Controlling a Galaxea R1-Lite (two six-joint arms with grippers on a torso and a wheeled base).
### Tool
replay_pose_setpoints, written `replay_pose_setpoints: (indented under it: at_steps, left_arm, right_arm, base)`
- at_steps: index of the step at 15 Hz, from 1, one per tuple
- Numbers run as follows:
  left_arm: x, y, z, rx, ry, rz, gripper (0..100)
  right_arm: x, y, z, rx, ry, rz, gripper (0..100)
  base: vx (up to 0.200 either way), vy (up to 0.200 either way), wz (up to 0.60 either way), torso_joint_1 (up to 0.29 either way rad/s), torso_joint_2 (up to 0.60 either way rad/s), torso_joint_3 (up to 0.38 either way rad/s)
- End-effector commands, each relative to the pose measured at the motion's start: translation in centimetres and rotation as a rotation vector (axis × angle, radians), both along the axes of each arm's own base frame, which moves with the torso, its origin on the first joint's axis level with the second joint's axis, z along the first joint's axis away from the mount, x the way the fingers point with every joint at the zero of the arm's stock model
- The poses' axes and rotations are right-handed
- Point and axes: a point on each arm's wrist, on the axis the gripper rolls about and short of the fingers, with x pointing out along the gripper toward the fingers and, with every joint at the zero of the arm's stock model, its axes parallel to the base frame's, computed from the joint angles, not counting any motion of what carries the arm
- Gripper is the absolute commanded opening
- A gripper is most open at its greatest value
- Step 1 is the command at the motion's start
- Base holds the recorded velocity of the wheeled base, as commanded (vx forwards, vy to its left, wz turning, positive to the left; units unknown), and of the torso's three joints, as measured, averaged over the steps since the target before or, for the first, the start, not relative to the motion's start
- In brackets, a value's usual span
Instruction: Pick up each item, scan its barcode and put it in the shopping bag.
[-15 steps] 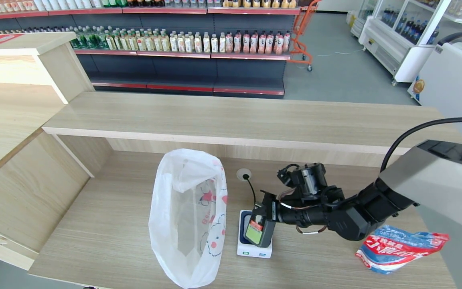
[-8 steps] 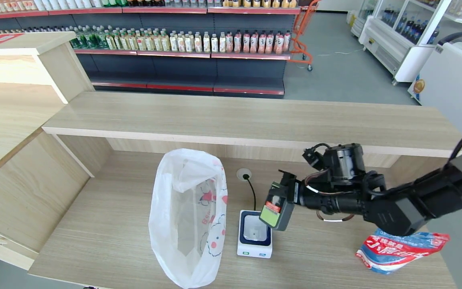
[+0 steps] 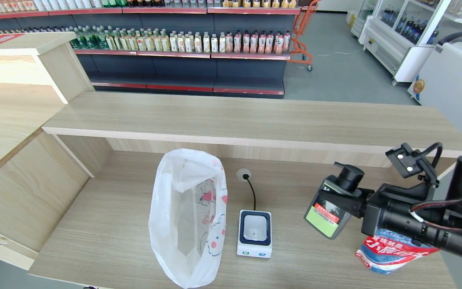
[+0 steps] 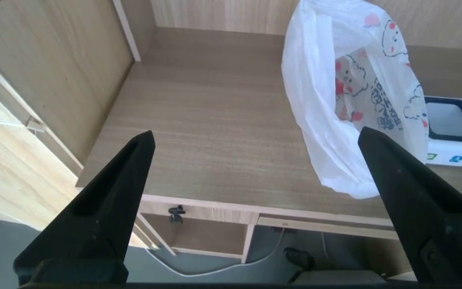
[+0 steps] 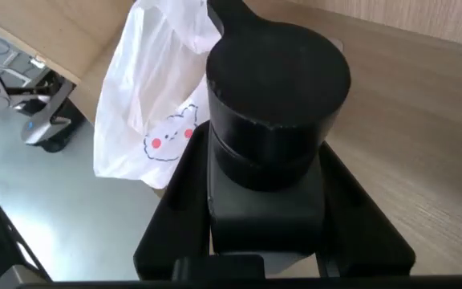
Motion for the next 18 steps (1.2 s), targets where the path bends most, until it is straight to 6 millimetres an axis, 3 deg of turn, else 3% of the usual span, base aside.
replay_pose_setpoints:
  at_steps: [1,7,9,16,18]
  left_arm:
    - [0.0,0.0,0.0,-0.001,-0.001,0.001,100]
    - [0.0,0.0,0.0,0.002,-0.001,0.001,100]
    - [0.0,0.0,0.0,0.001,-0.001,0.001,100]
    - [0.0,0.0,0.0,0.002,0.001,0.004,100]
    - [0.0,0.0,0.0,0.002,0.001,0.002,100]
  right_arm:
    - [-3.0,-0.7,0.8,0.020,-0.056,0.024,0]
    - [-3.0,-0.8,0.9,0.022,-0.058,0.016,0]
    - [-3.1,-0.8,1.1,0.033,-0.063,0.019,0]
    - [-2.2,-0.5,3.7,0.240,0.212,-0.067,0]
    - [-1.8,-0.3,3.4,0.231,0.242,-0.073,0]
  base:
    - [0.000,0.000,0.00,0.000,0.00,0.000]
    - [0.000,0.000,0.00,0.000,0.00,0.000]
    - [0.000,0.200,0.00,0.002,0.00,0.002]
    - [0.000,0.200,0.00,0.002,0.00,0.002]
    - [0.000,0.200,0.00,-0.005,0.00,0.000]
